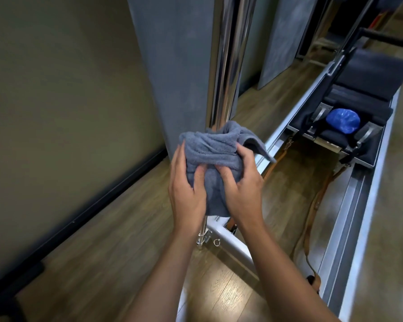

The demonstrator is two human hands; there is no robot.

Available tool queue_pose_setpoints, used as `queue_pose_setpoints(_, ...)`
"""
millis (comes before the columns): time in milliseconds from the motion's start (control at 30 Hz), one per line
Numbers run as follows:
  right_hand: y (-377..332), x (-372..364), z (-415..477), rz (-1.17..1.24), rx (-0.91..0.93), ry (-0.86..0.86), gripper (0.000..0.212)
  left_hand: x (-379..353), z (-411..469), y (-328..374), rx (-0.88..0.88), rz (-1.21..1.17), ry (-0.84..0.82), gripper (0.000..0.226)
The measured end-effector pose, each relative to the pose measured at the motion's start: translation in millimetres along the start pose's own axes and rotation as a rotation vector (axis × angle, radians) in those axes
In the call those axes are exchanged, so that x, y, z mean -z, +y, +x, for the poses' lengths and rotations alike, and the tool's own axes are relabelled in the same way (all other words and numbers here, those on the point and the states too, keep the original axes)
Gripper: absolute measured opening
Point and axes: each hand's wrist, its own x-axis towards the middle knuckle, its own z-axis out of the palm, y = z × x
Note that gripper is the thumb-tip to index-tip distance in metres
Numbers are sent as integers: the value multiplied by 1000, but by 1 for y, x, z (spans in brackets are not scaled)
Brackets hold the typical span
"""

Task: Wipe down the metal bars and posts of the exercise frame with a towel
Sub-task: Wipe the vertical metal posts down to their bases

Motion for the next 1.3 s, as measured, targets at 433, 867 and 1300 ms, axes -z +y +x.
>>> queue_pose_setpoints(433, 63, -17, -11, 42, 78, 0, 36, -14, -9, -50, -66, -52, -17, 59)
queue_pose_setpoints(867, 317, -108, -111, 87, 160, 55, 33, -58, -85, -312, -165, 8, 34, 58)
queue_pose_setpoints(1300, 483, -169, -228, -33, -177, 38, 25, -63, -159, -531, 270, 101, -189, 36)
